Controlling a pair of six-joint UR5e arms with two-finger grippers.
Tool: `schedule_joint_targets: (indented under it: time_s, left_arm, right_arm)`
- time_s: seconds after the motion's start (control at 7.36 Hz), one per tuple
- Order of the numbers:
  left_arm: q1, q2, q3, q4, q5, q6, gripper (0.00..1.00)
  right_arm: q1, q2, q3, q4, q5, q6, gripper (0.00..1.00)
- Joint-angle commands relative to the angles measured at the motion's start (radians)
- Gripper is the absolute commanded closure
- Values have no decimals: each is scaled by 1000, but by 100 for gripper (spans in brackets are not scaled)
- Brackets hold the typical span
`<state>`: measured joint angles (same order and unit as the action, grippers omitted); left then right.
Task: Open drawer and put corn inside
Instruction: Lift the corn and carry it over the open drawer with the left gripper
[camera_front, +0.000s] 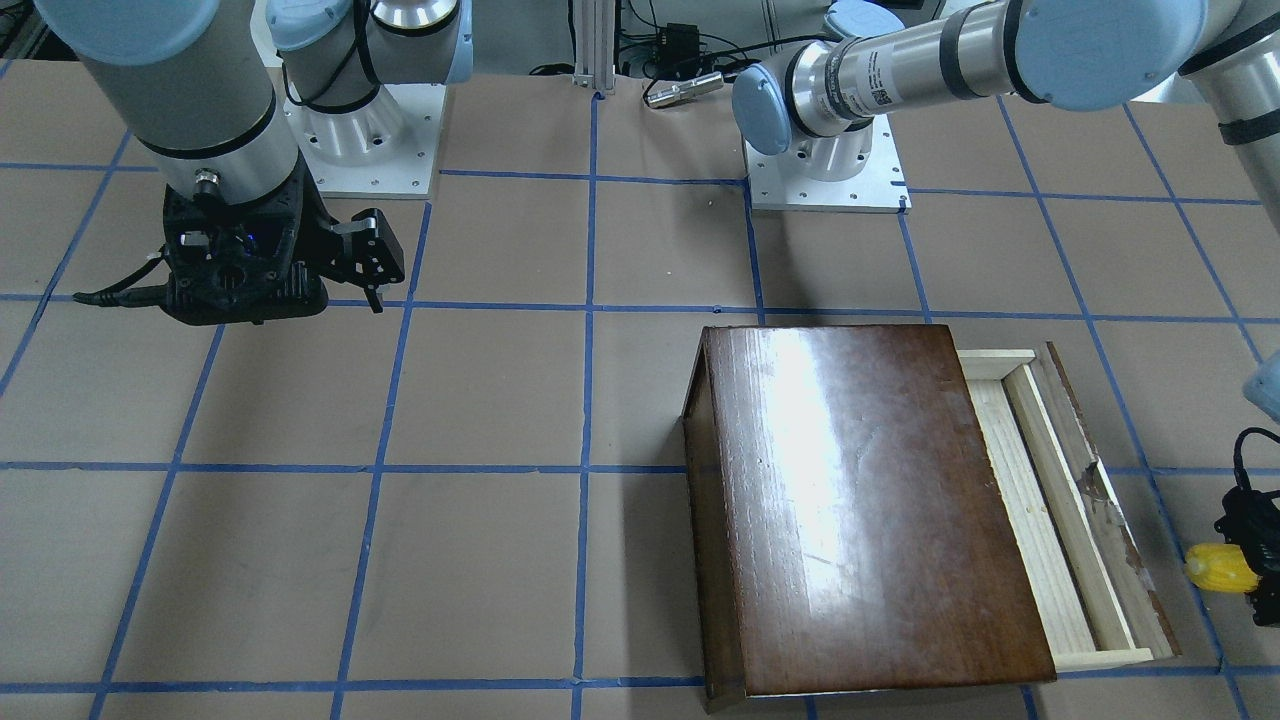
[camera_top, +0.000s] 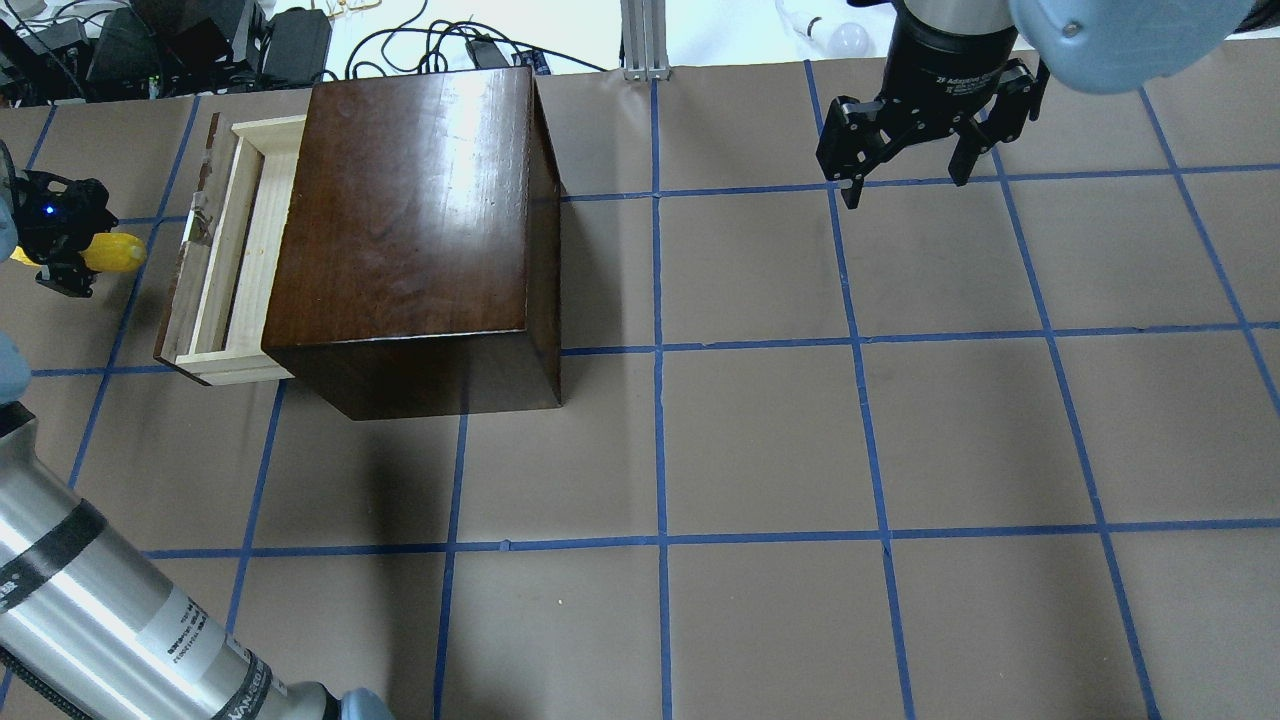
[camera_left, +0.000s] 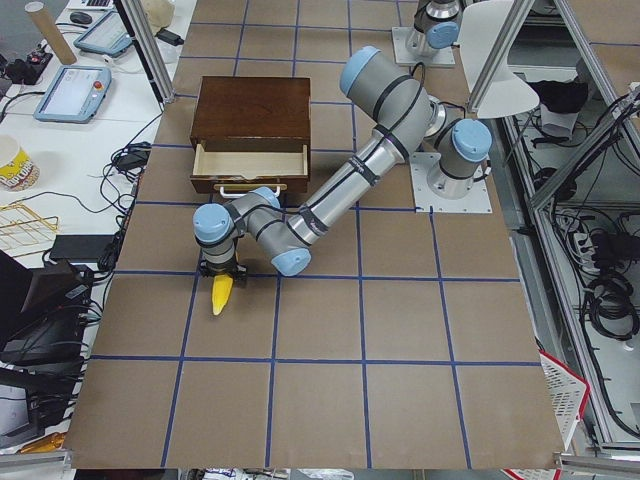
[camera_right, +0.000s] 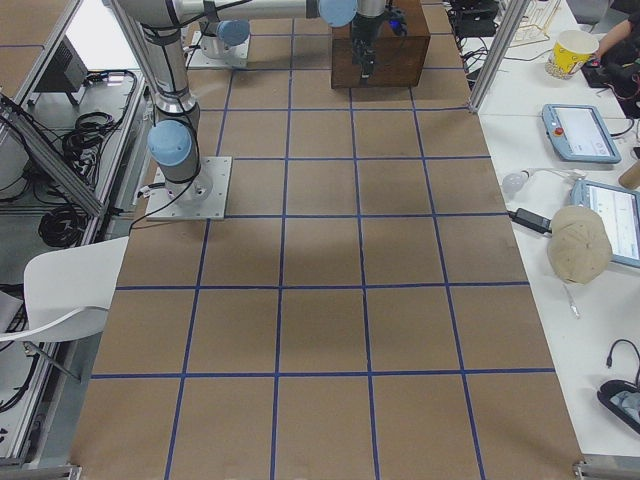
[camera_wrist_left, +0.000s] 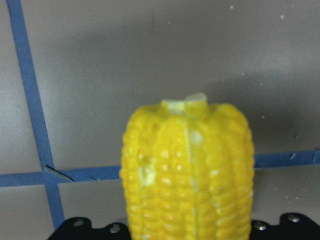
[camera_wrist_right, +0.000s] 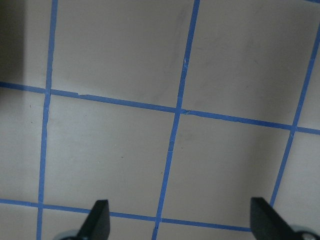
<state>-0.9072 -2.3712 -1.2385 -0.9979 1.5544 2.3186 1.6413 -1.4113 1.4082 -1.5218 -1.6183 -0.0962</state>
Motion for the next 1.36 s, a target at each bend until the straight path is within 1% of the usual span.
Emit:
schedule_joint_targets:
  time_s: [0.0,0.14,0.27,0.41,0.54,0.81,0.95,1.22]
  left_arm:
    - [4,38,1,-14,-31,-19,100]
    - [10,67,5,-78,-58,-31,100]
    - [5,107,32,-105,-53,-104,100]
    - [-1,133,60,-204,-60,-166,100]
    - [-4,168,74,-281,-63,-267,100]
    - [-27,234,79,-353,-45,-439,100]
    - [-44,265,77,-382,-45,-588,100]
    - [-61,286,70,-413,-50,-826,100]
  right_arm:
    - [0,0,0,0,0,0,0]
    - [0,0,0,-1,0,0,0]
    - [0,0,0,-1,0,0,0]
    - [0,0,0,-1,0,0,0]
    - [0,0,0,-1,0,0,0]
    - [0,0,0,0,0,0,0]
    - [0,0,0,0,0,0,0]
    - [0,0,0,0,0,0,0]
